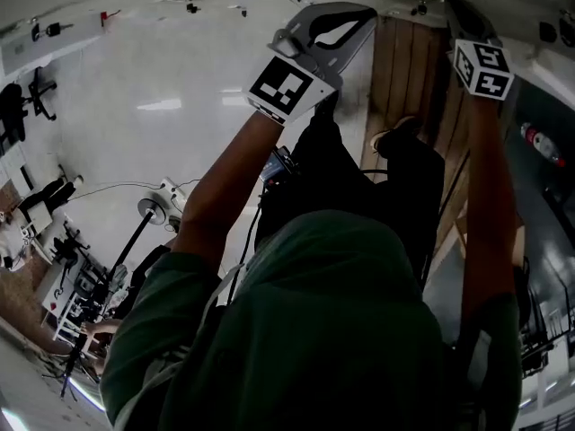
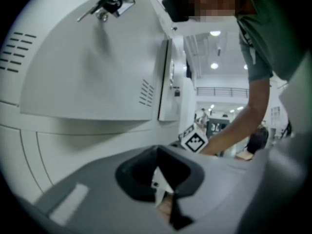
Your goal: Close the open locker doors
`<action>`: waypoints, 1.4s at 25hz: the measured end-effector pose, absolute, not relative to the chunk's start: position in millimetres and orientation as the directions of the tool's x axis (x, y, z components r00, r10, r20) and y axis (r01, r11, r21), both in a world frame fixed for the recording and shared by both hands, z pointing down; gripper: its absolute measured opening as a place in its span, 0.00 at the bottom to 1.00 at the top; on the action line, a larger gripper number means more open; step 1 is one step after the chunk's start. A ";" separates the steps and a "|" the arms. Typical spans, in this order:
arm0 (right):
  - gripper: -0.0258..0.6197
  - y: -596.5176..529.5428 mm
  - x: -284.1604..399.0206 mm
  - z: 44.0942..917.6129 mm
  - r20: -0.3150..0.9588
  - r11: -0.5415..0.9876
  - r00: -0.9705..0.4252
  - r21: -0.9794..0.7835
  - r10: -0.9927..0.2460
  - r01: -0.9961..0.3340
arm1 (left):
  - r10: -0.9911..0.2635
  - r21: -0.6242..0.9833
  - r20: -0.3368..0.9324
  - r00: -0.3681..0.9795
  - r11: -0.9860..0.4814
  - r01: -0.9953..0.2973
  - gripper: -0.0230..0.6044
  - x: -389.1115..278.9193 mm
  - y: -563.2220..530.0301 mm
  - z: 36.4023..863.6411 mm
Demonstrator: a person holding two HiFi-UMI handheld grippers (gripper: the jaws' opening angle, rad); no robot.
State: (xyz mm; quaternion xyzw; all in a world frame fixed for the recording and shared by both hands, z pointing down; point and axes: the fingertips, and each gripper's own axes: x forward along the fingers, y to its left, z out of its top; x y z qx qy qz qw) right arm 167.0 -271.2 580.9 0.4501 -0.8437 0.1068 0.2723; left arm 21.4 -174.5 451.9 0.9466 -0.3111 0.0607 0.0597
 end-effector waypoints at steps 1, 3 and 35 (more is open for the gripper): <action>0.06 -271.2 166.9 581.1 0.562 0.569 -0.442 0.063 -0.699 -0.820 | -0.581 0.071 0.150 0.800 -0.801 -0.595 0.04 20.5 -173.8 449.1; 0.06 -271.0 166.6 581.2 0.574 0.559 -0.432 0.055 -0.696 -0.827 | -0.578 0.062 0.145 0.803 -0.805 -0.591 0.04 19.7 -171.6 442.6; 0.05 -70.0 127.4 234.0 0.177 0.514 -0.501 0.034 -0.847 -0.857 | -0.391 -0.093 -0.040 0.919 -0.915 -0.393 0.04 17.4 -58.3 248.0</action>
